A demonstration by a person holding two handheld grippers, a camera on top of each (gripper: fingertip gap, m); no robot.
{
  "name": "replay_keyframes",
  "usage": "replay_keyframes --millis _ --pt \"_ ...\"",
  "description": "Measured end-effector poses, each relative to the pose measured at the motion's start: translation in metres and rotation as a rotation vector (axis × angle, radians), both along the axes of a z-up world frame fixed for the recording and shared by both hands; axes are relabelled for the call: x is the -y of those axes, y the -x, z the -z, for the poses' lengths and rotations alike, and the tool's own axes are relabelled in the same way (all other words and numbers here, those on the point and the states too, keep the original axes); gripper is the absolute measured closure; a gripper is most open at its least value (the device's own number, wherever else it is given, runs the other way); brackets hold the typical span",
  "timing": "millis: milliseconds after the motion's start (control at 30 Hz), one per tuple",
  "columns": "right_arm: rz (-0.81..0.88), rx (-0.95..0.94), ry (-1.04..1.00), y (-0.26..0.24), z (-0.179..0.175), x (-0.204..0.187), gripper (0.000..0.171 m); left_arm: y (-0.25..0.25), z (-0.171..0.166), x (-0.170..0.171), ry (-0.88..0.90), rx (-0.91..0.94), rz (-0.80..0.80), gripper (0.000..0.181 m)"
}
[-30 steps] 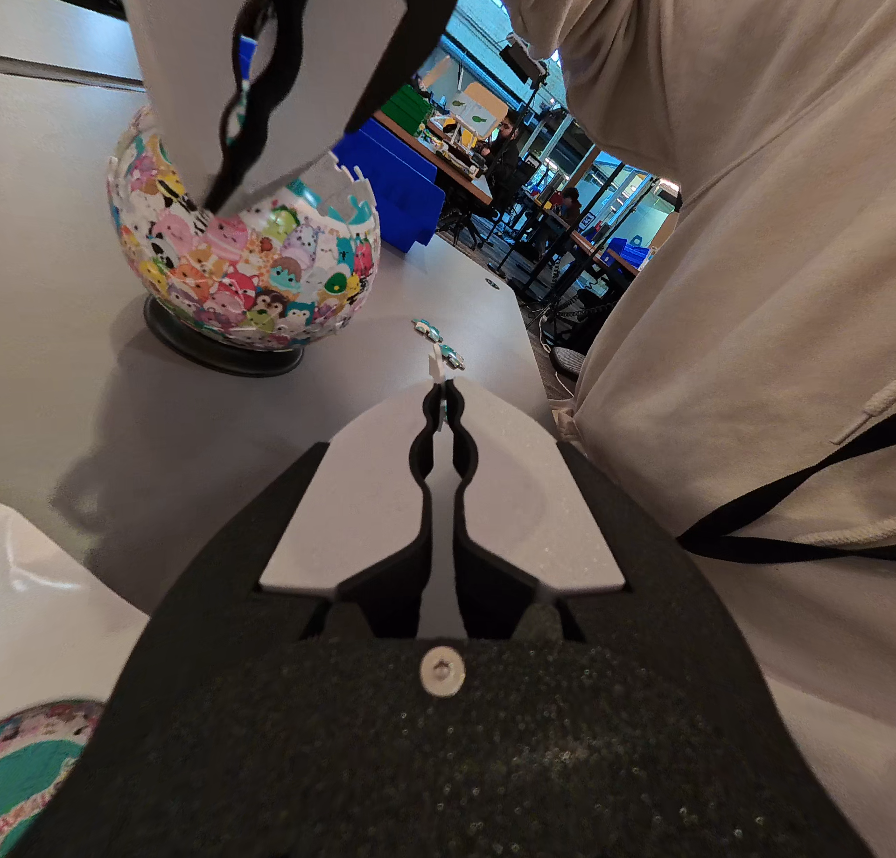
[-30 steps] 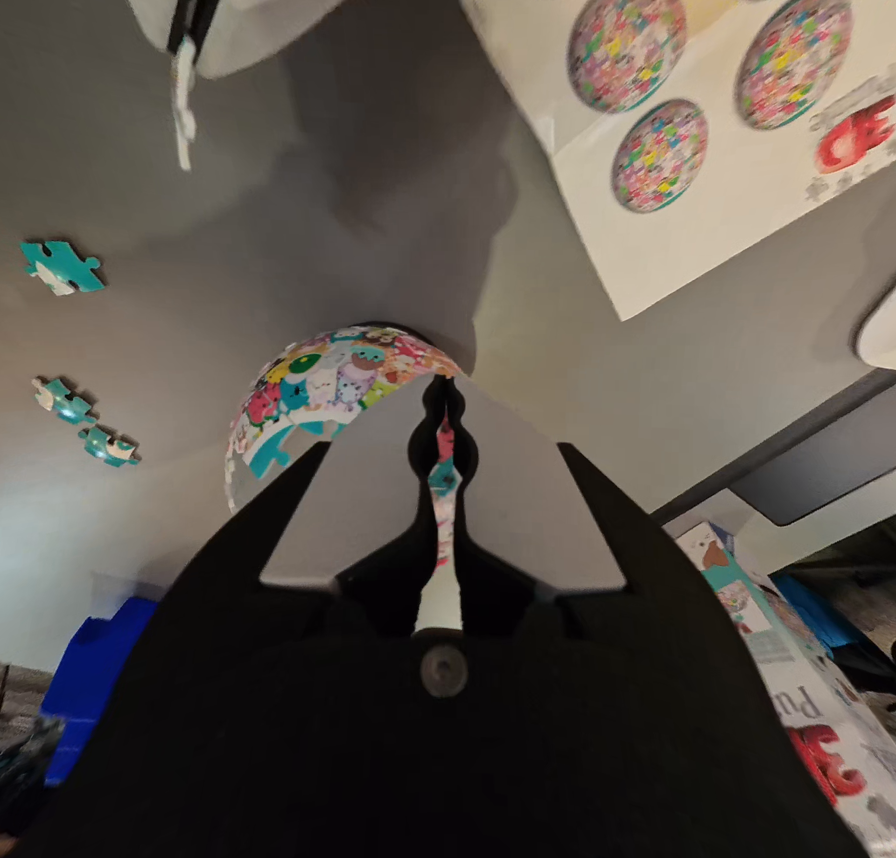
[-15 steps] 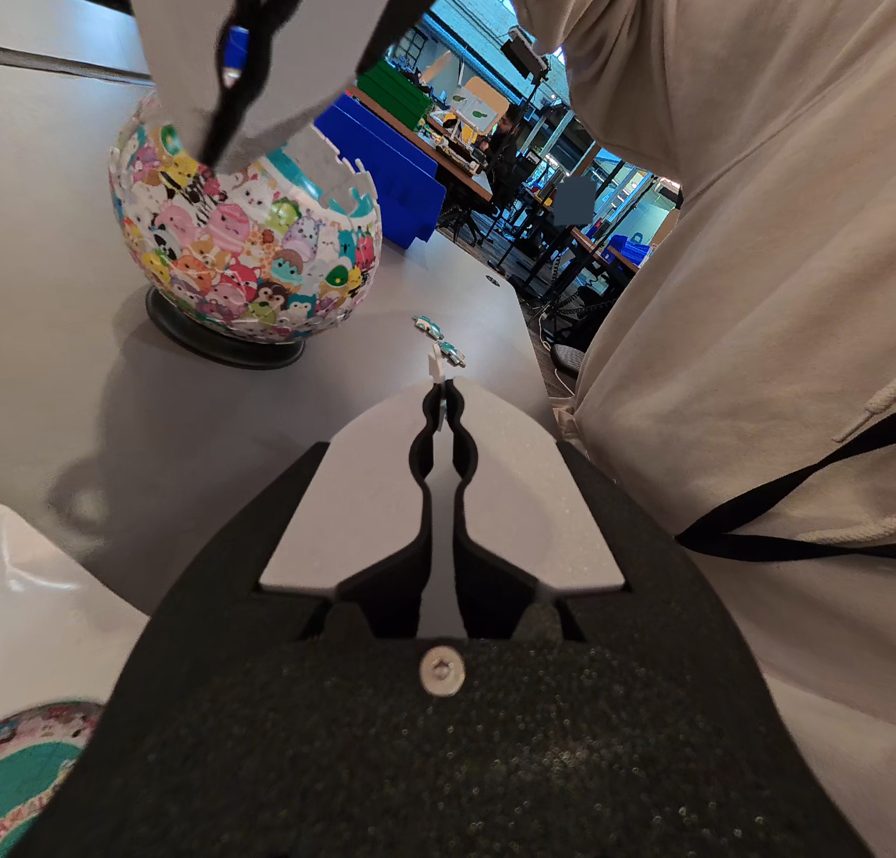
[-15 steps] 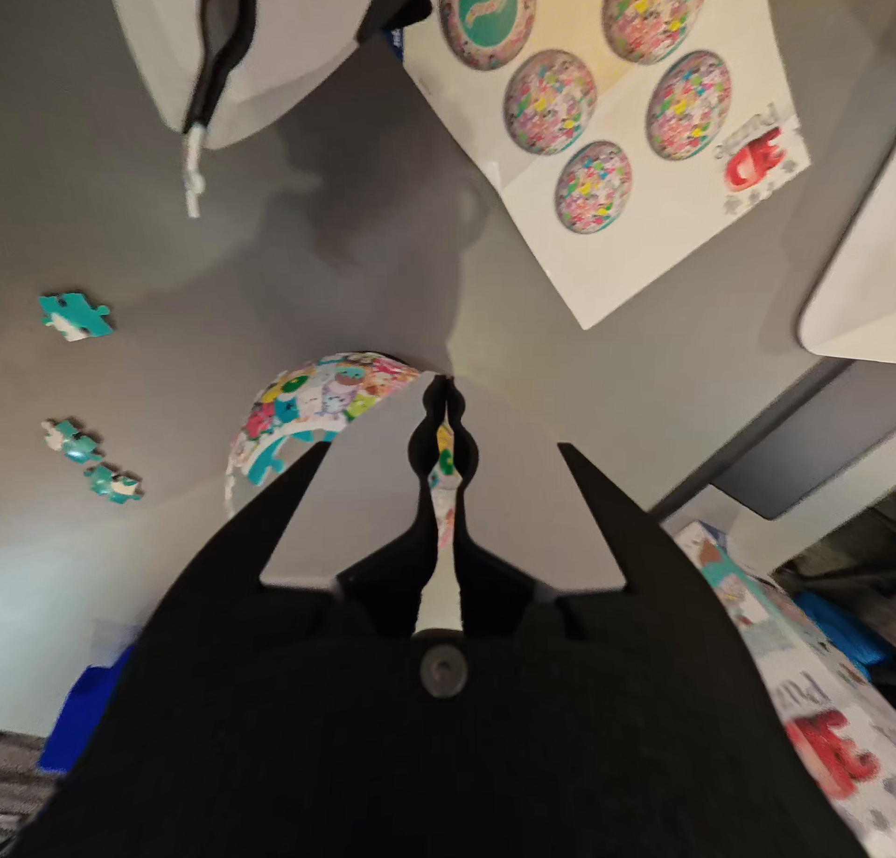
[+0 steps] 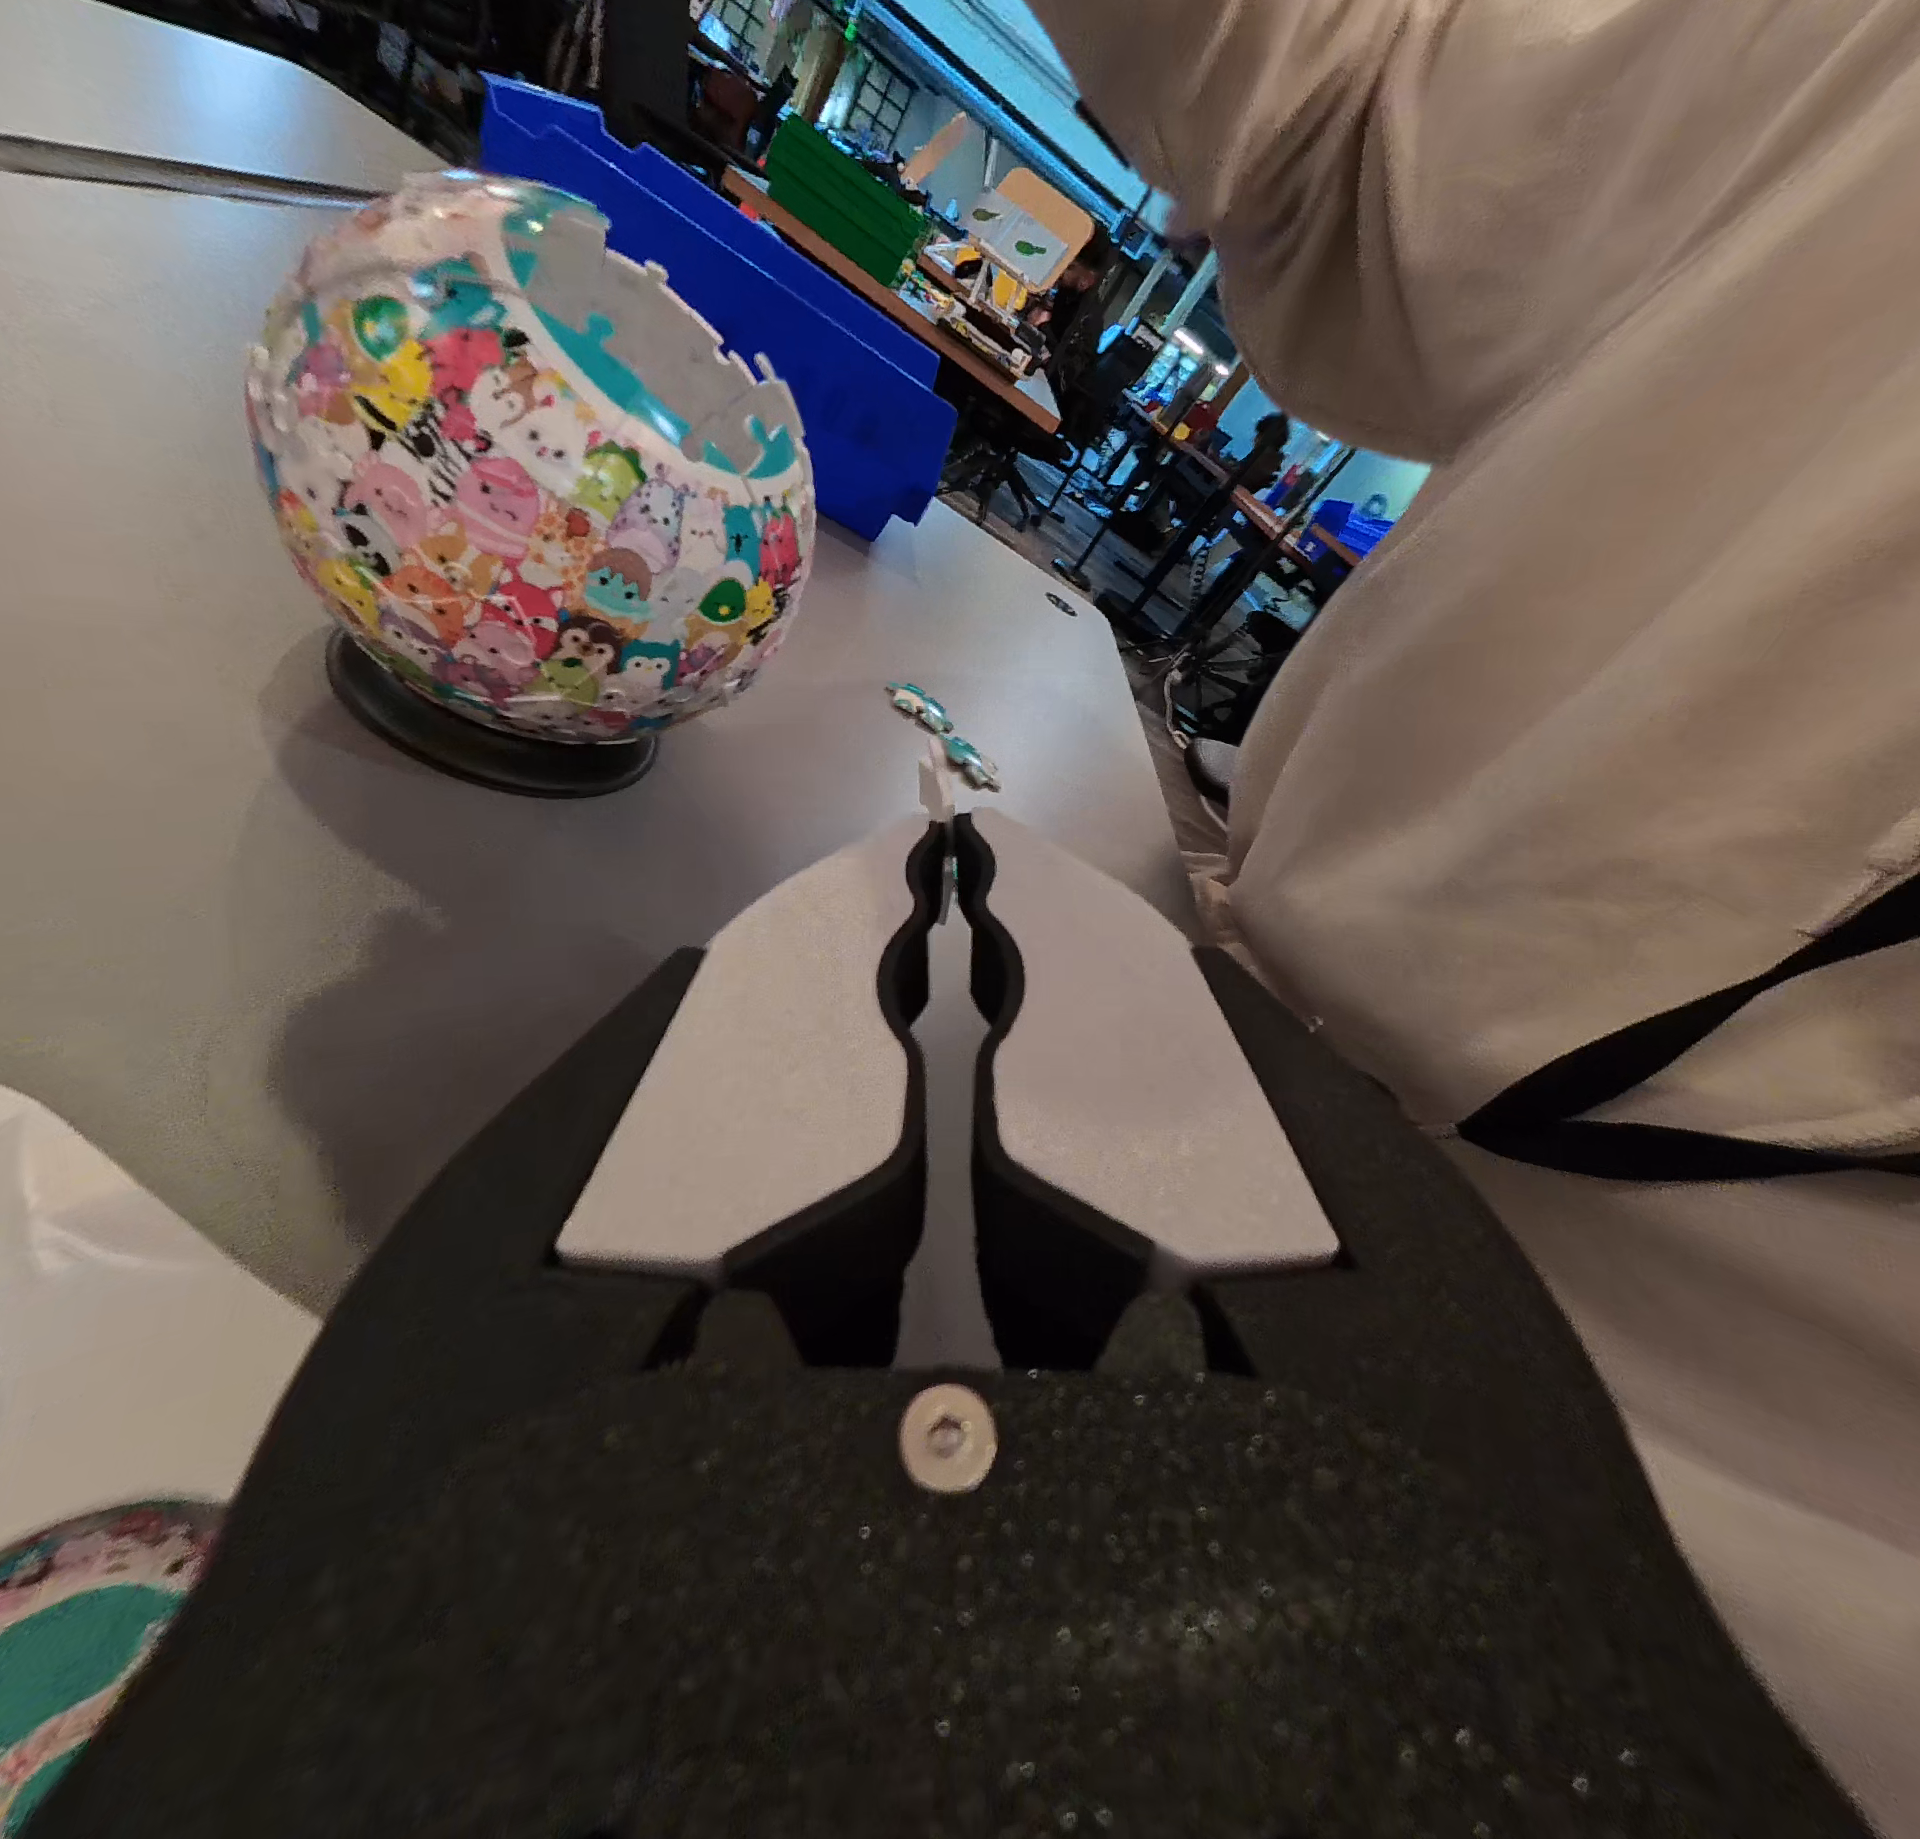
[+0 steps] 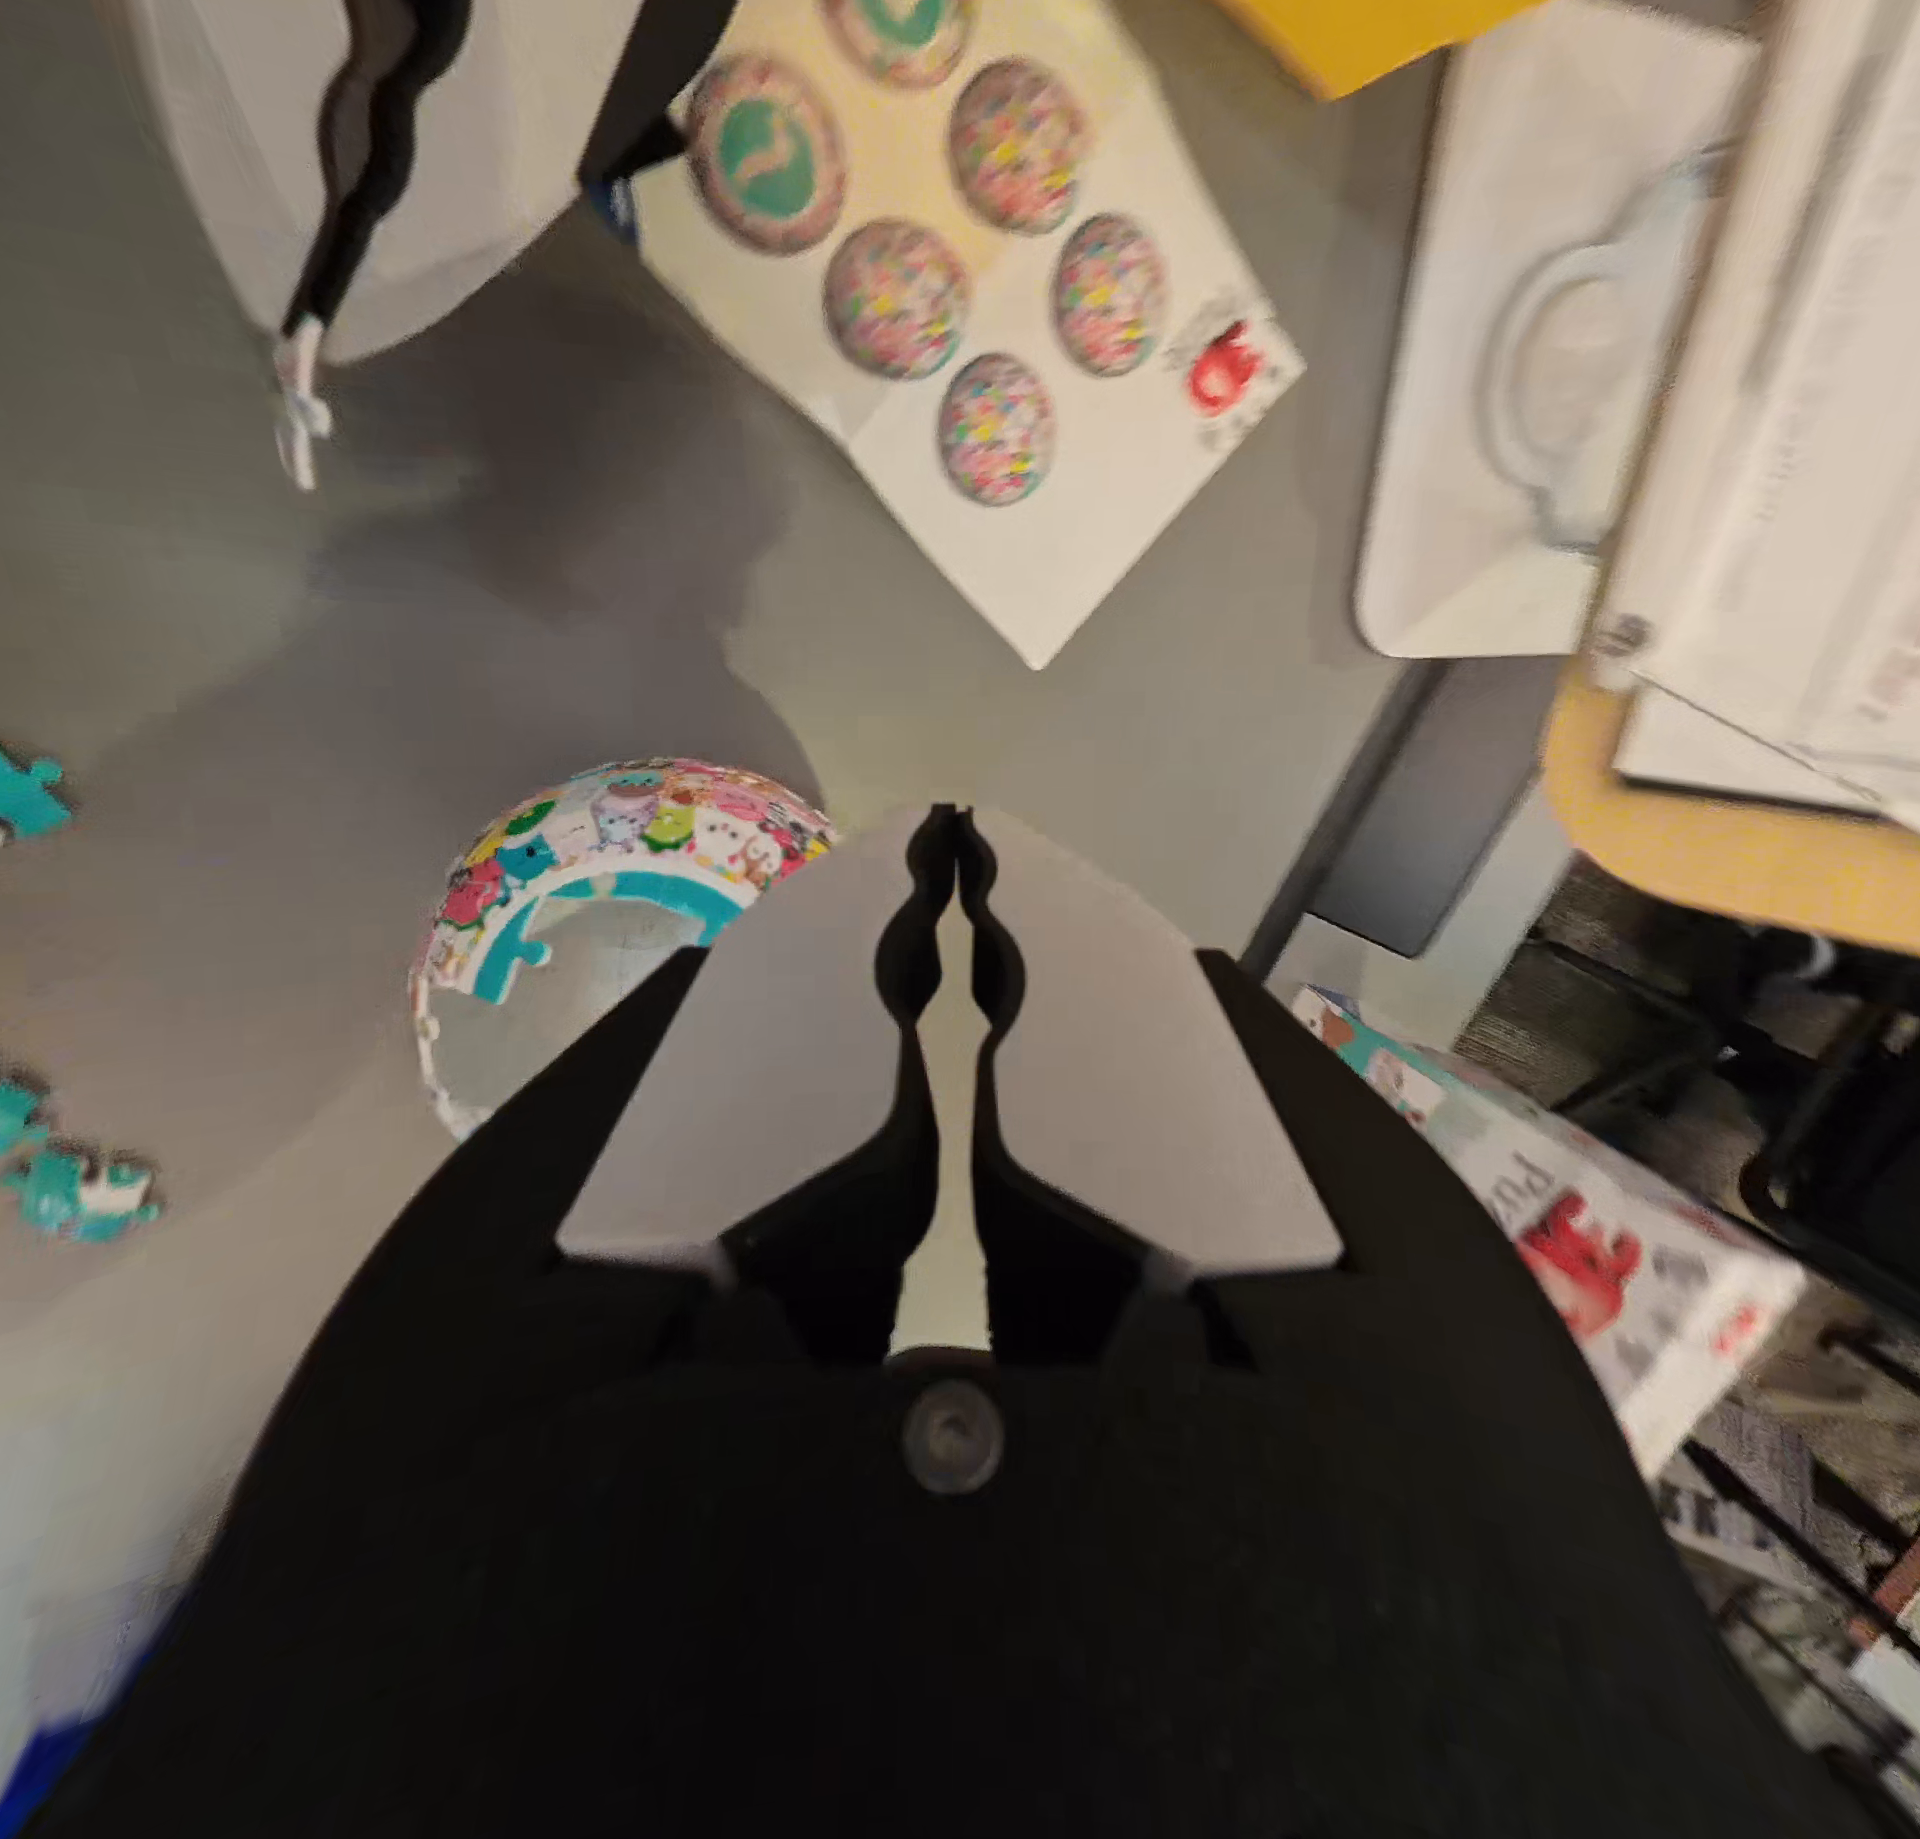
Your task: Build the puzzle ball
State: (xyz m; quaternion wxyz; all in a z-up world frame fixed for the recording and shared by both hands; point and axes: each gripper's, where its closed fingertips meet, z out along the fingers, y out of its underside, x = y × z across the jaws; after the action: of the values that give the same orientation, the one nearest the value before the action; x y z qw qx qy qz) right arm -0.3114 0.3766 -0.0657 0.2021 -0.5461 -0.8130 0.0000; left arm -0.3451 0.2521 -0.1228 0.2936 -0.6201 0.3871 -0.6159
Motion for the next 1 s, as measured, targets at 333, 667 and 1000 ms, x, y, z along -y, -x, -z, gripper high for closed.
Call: replay_keyframes --millis 333,667,1000 --pt "0.447 -0.772 0.137 -0.116 0.002 0.079 0.17 -0.02 -0.001 -0.003 -0.08 -0.095 -0.012 0.18" --pt "0.417 -0.927 -0.334 -0.142 0.054 0.095 0.171 -0.083 -0.063 -0.019 -0.209 -0.723 0.267 0.18" --pt "0.355 -1.025 -0.619 -0.13 0.038 0.102 0.171 -0.127 -0.046 -0.021 -0.003 -1.038 0.535 0.18"
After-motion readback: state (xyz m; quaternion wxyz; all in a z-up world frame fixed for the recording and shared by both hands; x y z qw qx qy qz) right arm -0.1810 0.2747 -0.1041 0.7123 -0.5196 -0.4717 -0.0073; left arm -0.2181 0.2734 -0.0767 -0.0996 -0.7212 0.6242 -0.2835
